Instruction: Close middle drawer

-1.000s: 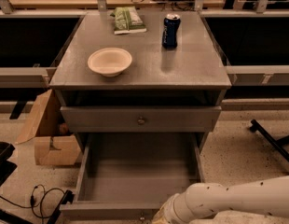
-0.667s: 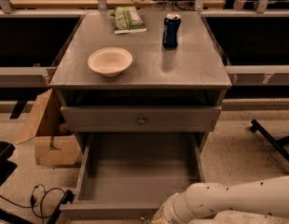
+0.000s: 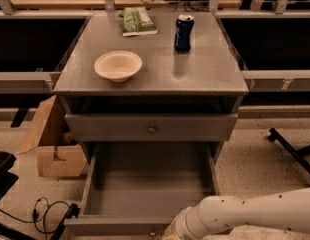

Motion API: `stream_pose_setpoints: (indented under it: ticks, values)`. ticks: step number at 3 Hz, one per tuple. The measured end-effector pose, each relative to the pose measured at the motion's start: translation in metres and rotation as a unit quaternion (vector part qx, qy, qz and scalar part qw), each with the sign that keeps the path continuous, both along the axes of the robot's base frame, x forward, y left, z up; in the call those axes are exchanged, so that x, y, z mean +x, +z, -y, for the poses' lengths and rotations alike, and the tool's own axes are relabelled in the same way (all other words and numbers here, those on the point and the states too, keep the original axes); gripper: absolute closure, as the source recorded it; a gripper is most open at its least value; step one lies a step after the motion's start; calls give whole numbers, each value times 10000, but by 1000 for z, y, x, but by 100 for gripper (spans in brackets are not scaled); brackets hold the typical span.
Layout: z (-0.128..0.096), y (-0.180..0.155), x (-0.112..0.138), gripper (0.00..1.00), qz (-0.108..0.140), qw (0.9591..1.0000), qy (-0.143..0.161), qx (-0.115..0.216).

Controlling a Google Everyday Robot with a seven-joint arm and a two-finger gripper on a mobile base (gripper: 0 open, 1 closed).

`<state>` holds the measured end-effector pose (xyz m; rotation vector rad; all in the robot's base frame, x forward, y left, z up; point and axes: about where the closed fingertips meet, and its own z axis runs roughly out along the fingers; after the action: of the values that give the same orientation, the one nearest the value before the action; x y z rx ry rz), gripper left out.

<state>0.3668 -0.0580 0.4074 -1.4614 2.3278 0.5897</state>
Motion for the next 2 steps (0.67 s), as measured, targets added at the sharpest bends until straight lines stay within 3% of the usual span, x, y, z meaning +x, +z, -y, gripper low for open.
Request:
stream_pose_setpoints:
  ticks: [1, 2]
  values:
    - [0, 0, 0, 0, 0, 10000, 0, 0]
    - [0, 0, 0, 0, -1, 10000, 1, 0]
